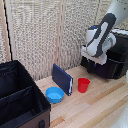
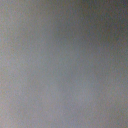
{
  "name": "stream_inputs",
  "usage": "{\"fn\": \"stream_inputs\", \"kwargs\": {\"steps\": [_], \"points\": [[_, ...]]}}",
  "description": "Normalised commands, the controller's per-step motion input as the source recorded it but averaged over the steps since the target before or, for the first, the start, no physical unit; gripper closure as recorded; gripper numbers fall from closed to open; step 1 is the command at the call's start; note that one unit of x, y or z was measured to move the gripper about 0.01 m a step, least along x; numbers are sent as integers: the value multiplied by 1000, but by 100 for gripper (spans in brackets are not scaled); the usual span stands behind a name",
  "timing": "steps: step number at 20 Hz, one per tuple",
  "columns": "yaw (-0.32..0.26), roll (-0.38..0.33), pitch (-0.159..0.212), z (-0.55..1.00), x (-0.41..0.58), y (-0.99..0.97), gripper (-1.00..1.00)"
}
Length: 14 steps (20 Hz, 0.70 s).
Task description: Please move the gripper into proximity with the fryer handle. Once close enough, gingerly grasp the handle and gently tug the fryer basket open in your direction.
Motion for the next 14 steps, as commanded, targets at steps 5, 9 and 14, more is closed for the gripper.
{"fn": "stream_inputs", "kwargs": {"steps": [5,9,14], "points": [[-33,26,3,-163,236,859,100],[-4,85,0,-453,168,404,100],[0,30,-3,-830,31,268,100]]}}
